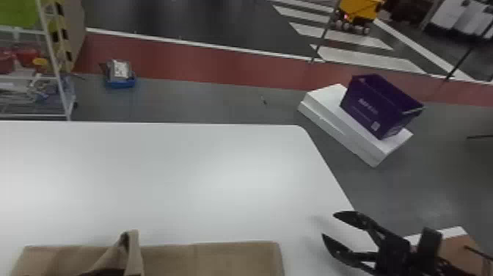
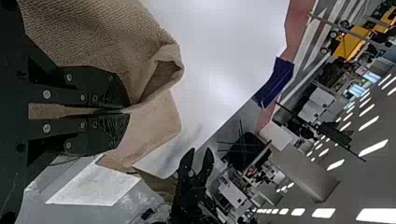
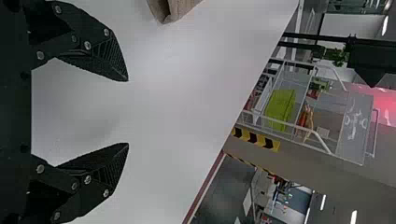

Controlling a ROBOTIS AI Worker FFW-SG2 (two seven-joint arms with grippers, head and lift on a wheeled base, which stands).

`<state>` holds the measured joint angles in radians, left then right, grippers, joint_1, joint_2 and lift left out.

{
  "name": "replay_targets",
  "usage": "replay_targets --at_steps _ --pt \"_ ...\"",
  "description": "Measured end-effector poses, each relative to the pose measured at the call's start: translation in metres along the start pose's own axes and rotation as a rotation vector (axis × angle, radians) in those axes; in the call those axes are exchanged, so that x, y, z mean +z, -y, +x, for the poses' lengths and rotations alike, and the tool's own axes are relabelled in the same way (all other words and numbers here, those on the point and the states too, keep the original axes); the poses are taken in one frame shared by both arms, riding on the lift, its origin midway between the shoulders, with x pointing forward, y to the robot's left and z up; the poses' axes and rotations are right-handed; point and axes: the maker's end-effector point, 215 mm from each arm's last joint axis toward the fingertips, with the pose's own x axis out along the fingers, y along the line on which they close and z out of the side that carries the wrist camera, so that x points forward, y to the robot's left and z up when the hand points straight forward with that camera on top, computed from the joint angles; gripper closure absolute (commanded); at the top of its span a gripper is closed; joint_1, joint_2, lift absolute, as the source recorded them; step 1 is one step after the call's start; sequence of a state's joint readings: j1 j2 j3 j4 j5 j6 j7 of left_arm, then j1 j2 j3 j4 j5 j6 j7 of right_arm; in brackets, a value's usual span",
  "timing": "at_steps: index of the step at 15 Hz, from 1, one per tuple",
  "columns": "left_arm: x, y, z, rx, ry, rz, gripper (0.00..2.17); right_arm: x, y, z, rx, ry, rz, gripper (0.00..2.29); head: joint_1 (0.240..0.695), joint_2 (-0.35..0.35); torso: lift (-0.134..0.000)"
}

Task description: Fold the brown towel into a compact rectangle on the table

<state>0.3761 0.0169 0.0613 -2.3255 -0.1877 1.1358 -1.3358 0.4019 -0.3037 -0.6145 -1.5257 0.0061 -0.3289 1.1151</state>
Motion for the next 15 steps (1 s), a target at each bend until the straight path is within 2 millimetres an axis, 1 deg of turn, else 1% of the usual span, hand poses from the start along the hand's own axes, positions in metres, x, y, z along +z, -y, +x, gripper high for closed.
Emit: replay_targets --at_steps 4,8,11,15 --pt "-0.003 0.003 0.001 -0.011 -0.003 -0.001 0.03 0.001 0.000 0.001 0.000 0.003 -0.002 0.46 0.695 -0.350 -0.123" --pt "-0.003 0.006 -0.003 -0.017 0.003 0.000 0.02 0.008 0.001 0.001 -0.003 0.014 -0.015 0.46 0.695 -0.350 -0.123" --pt "-0.004 0.020 0.000 -0.051 0.010 0.001 0.02 0.015 0.001 0.002 -0.005 0.024 -0.029 0.46 0.695 -0.350 -0.123" --pt "-0.010 0.047 0.017 -0.113 -0.002 -0.002 0.02 0.017 0.000 0.003 -0.003 0.028 -0.032 0.46 0.695 -0.350 -0.123"
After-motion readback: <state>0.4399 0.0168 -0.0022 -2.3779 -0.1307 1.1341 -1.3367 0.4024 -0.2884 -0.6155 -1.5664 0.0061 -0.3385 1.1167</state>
